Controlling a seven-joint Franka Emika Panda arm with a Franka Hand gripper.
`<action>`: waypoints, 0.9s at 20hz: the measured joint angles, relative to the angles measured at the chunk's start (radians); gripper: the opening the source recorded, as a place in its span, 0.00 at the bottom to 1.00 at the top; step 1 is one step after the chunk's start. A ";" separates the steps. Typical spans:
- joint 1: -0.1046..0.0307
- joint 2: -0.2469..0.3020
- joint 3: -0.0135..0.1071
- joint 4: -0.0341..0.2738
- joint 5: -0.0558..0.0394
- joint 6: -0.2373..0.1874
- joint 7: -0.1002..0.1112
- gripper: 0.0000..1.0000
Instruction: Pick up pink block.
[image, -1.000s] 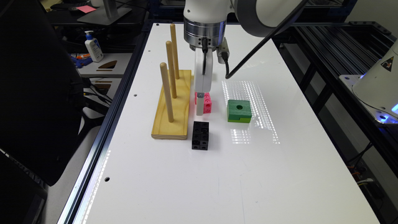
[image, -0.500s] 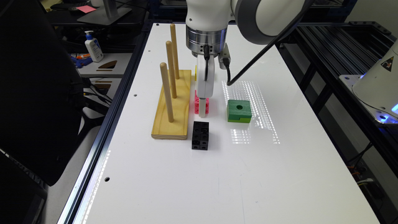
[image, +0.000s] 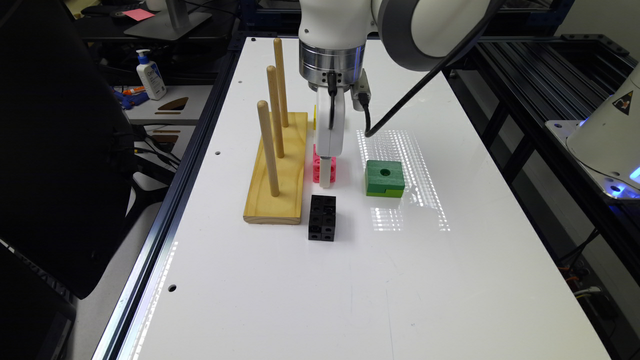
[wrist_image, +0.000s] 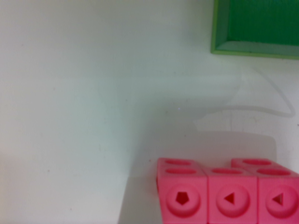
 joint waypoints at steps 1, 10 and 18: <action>0.000 0.000 0.000 0.000 0.0000 0.000 0.000 0.00; 0.000 -0.127 0.000 -0.003 0.0000 -0.121 0.000 0.00; 0.000 -0.218 0.001 -0.003 0.0000 -0.208 0.000 0.00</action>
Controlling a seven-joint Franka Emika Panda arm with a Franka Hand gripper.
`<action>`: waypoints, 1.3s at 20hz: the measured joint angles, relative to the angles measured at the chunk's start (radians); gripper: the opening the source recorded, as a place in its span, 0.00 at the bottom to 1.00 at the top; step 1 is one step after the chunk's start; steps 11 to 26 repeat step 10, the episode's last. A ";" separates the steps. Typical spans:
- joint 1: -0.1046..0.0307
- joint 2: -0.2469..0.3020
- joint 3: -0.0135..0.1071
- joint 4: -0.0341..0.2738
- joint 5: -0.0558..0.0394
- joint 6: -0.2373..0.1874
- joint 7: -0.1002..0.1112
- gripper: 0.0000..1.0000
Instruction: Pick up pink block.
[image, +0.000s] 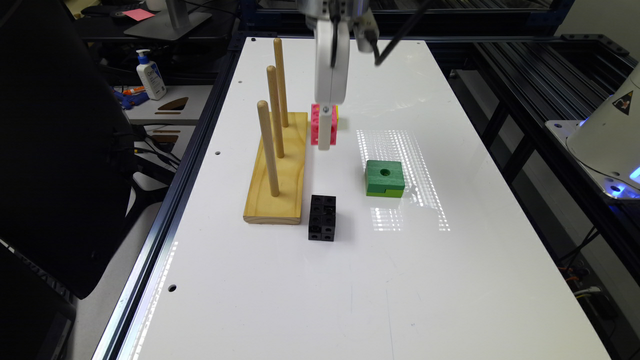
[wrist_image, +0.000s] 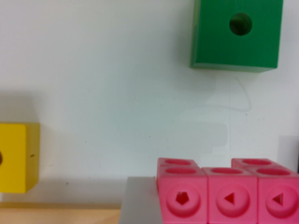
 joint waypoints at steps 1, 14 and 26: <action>0.000 -0.008 0.000 0.000 0.0000 -0.009 0.000 0.00; 0.000 -0.096 0.001 0.003 0.0007 -0.085 0.000 0.00; 0.000 -0.096 0.001 0.003 0.0007 -0.085 0.000 0.00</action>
